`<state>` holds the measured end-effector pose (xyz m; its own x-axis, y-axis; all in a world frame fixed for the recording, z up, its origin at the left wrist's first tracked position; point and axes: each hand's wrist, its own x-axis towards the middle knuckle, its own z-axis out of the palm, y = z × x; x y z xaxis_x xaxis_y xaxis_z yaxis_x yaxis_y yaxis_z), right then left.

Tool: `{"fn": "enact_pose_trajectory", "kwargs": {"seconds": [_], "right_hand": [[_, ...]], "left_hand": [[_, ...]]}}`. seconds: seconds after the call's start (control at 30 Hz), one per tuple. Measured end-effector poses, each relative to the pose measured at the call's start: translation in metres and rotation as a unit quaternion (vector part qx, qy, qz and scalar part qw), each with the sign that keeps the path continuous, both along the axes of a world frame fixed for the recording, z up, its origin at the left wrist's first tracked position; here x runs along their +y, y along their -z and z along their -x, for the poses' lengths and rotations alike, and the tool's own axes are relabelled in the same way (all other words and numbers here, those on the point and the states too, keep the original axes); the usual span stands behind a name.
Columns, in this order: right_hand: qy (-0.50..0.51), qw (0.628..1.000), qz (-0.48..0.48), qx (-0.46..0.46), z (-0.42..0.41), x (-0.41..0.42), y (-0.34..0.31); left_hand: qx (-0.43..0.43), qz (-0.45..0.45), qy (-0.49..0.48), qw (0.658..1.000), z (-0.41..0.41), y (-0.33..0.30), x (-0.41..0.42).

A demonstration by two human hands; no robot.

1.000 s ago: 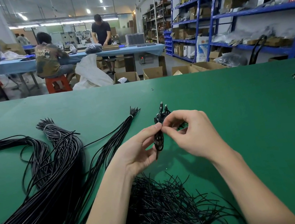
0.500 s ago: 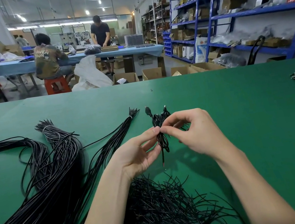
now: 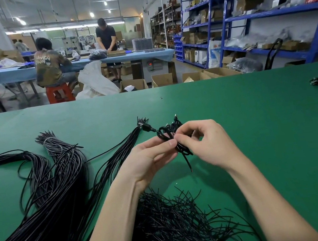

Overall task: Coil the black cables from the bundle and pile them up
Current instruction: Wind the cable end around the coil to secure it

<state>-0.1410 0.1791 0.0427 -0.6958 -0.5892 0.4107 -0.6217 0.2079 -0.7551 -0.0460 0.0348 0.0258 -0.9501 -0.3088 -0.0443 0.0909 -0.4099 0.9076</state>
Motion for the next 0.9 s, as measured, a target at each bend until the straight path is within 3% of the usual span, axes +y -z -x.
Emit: {"fn": "enact_pose_trajectory", "kwargs": {"seconds": [0.13,0.2,0.3,0.4,0.5,0.53,0.6,0.67,0.73,0.8,0.9], "right_hand": [[0.032,0.997,0.02,-0.072,0.002,-0.002,0.001],[0.028,0.989,0.043,-0.138,0.004,-0.003,0.002],[0.033,0.974,0.032,-0.222,0.006,-0.002,0.006],[0.023,0.957,0.006,-0.29,0.007,0.002,0.01],[0.02,0.965,-0.02,-0.262,0.007,0.002,0.013],[0.023,0.973,-0.02,-0.231,0.007,0.0,0.013],[0.032,0.988,0.009,-0.154,0.009,-0.002,0.013],[0.05,0.996,0.033,-0.069,0.011,-0.003,0.015],[0.04,0.998,0.053,-0.004,0.012,-0.002,0.018],[0.013,0.997,0.066,0.042,0.012,0.0,0.02],[-0.023,0.994,0.06,0.089,0.011,0.001,0.02]], "left_hand": [[0.041,0.097,-0.078,0.991,0.001,0.002,0.006],[0.057,0.224,-0.121,0.965,0.001,0.002,0.006],[0.132,0.45,-0.179,0.865,0.003,0.008,0.006],[0.203,0.586,-0.219,0.754,0.003,0.015,0.006],[0.22,0.619,-0.234,0.717,0.004,0.021,0.003],[0.212,0.608,-0.232,0.729,0.005,0.021,0.003],[0.154,0.516,-0.214,0.815,0.007,0.02,0.003],[0.058,0.38,-0.179,0.906,0.007,0.018,0.0],[-0.033,0.2,-0.108,0.973,0.006,0.015,-0.005],[-0.065,0.044,-0.034,0.996,0.004,0.014,-0.007],[-0.041,0.053,0.006,0.998,0.003,0.013,-0.012]]}}
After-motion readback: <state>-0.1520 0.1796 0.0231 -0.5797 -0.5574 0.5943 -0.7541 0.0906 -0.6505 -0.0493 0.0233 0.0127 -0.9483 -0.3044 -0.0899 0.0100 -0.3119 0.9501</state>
